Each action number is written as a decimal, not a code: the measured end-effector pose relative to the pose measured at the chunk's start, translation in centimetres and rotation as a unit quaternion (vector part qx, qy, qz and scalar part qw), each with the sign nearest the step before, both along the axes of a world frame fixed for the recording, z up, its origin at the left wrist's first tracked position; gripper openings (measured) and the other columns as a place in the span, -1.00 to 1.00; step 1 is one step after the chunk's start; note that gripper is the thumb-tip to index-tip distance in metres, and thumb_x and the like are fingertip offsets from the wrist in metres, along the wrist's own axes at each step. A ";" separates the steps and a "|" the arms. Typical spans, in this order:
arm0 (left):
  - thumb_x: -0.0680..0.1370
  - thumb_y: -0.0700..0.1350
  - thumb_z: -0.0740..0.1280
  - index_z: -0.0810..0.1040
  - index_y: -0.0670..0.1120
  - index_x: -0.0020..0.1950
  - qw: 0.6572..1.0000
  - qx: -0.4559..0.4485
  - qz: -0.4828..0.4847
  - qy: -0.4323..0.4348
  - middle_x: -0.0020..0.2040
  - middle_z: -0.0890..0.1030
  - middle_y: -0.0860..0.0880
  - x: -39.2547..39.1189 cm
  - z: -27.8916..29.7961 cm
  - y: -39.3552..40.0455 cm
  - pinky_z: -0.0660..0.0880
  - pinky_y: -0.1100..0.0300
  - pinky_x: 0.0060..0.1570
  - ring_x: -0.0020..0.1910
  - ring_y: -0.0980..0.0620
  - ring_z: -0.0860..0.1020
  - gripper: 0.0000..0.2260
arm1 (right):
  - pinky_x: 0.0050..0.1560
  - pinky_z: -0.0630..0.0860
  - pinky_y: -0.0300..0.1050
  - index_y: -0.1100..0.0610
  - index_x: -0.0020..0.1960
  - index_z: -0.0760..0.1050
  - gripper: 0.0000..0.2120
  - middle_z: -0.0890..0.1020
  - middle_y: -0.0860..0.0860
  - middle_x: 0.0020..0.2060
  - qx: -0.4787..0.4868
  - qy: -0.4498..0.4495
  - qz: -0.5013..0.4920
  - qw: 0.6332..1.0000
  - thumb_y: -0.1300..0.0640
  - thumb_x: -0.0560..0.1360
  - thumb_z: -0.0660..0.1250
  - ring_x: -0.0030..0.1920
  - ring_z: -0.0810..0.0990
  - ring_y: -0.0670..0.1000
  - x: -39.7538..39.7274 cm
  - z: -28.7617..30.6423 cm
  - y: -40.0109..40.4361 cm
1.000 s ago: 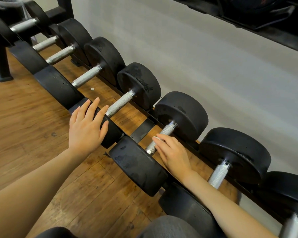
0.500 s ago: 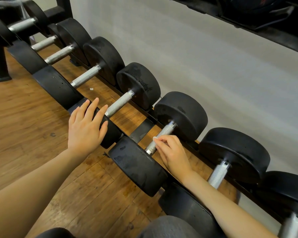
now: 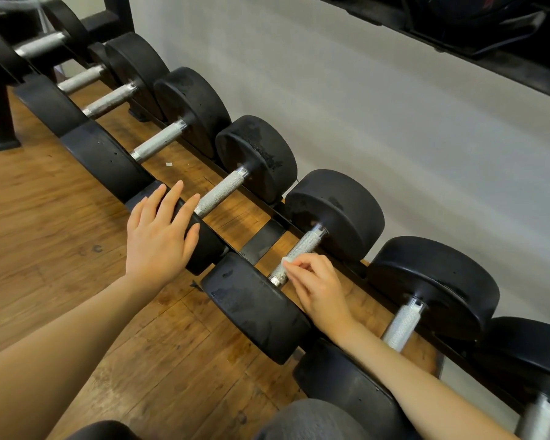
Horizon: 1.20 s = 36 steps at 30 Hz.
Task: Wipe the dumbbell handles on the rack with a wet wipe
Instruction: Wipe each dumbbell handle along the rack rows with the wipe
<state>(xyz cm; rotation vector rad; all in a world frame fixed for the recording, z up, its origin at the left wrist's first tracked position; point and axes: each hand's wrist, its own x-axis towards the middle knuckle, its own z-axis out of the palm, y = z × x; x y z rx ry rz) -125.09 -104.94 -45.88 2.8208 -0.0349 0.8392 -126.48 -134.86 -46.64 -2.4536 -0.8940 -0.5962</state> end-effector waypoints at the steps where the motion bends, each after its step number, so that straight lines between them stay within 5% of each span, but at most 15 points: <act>1: 0.63 0.08 0.07 0.40 -0.08 0.47 1.000 0.001 0.001 0.000 0.49 0.35 -0.19 0.0 -0.1 0.0 0.17 -0.20 0.42 0.49 -0.25 0.26 -0.53 | 0.04 0.43 -0.34 0.19 0.28 0.55 -0.70 0.55 0.04 0.01 -0.008 0.010 0.020 1.000 0.20 0.56 0.30 0.05 0.43 -0.09 -0.2 -0.1 0.2; 10: 0.63 0.07 0.09 0.41 -0.08 0.47 1.000 0.002 0.002 -0.005 0.49 0.36 -0.19 0.0 -0.1 0.0 0.18 -0.20 0.42 0.49 -0.25 0.26 -0.54 | 0.07 0.41 -0.41 0.12 0.24 0.57 -0.72 0.54 -0.01 0.03 0.057 0.037 -0.079 0.995 0.12 0.56 0.28 0.05 0.48 -0.06 0.7 0.2 -0.9; 16: 0.63 0.07 0.08 0.41 -0.08 0.47 1.000 -0.010 -0.001 -0.006 0.49 0.36 -0.20 0.0 0.0 0.0 0.18 -0.21 0.42 0.48 -0.25 0.26 -0.54 | 0.01 0.53 -0.21 0.14 0.22 0.58 -0.74 0.53 -0.01 -0.01 0.042 0.061 -0.007 0.997 0.13 0.56 0.29 0.02 0.51 -0.04 -0.1 0.0 -0.2; 21: 0.63 0.07 0.07 0.41 -0.09 0.47 1.000 -0.007 -0.005 -0.006 0.49 0.35 -0.20 -0.1 0.0 0.0 0.18 -0.22 0.41 0.49 -0.25 0.26 -0.53 | -0.03 0.58 -0.11 0.10 0.22 0.58 -0.74 0.51 -0.06 0.02 0.099 0.070 -0.089 0.989 0.12 0.56 0.28 0.02 0.52 -0.05 0.3 0.2 -0.7; 36: 0.63 0.07 0.06 0.40 -0.09 0.47 1.000 -0.008 -0.004 -0.002 0.49 0.35 -0.21 -0.2 0.0 0.0 0.19 -0.23 0.40 0.48 -0.26 0.26 -0.53 | 0.07 0.44 -0.43 0.21 0.19 0.58 -0.73 0.46 -0.07 0.02 0.066 0.117 -0.024 0.991 0.34 0.50 0.38 0.09 0.45 -0.26 -1.1 0.5 0.3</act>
